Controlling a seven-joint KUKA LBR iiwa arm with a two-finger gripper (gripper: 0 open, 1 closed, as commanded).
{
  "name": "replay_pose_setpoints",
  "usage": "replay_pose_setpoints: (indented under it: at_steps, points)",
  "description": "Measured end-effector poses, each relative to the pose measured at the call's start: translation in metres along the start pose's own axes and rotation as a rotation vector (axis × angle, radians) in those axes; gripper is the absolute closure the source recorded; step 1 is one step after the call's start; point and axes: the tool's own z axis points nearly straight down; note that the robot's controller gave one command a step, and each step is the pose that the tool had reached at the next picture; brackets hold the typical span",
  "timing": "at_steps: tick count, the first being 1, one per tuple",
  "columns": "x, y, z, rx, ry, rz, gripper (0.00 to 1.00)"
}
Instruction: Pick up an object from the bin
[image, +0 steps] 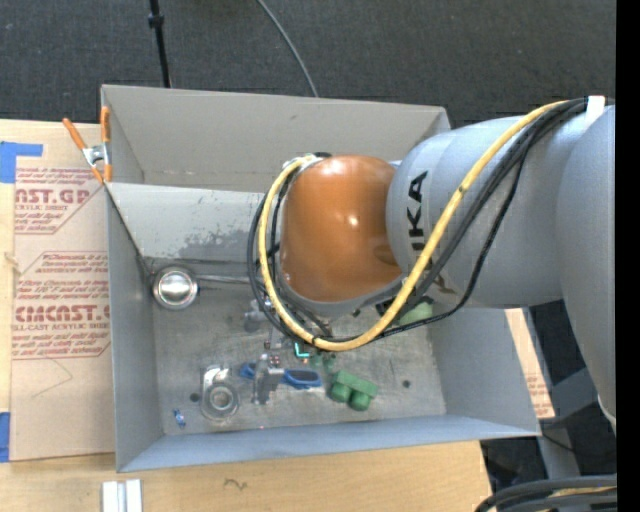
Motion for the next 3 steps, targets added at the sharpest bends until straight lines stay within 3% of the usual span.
replay_pose_setpoints:
  at_steps: [1,2,3]
  points:
    - [-0.016,0.061,0.019,-0.003,-0.009,-0.115,0.0]
    - [-0.027,0.012,0.124,-0.002,-0.012,-0.457,0.0]
    - [-0.026,0.011,0.123,0.0,-0.006,-0.459,1.0]
